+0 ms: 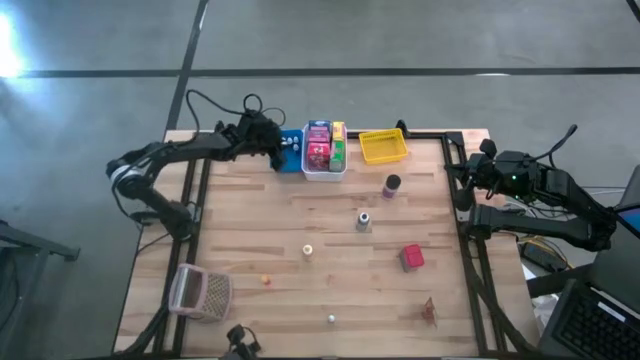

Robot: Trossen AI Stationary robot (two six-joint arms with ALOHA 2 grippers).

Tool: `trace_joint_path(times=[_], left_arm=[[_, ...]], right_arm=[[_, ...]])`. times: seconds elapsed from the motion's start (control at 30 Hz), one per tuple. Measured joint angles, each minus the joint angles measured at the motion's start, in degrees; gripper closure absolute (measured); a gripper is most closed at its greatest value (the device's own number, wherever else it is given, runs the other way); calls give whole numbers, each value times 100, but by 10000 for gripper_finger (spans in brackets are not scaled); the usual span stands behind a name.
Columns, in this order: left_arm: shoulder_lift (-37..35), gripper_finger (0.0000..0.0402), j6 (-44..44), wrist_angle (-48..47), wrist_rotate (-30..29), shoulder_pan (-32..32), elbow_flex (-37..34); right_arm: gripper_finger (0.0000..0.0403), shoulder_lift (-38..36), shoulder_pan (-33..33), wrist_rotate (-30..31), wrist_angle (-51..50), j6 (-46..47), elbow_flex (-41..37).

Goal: Pick & Place Kitchen Items
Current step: Put the small bottom black food coloring bottle into the blue bin

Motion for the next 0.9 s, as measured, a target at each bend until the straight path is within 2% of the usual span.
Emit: trace_joint_path(times=[0.47,0.73,0.9], left_arm=[[981,321,-4,-60,-74,68,413],[1278,321,-99,-171,-85,94,644],[1481,321,-87,-473,-285,96,830]], right_arm=[[394,0,0,0,1,-10,0],[394,1,-1,1,1,-5,0],[394,0,-1,2,1,-13,1]])
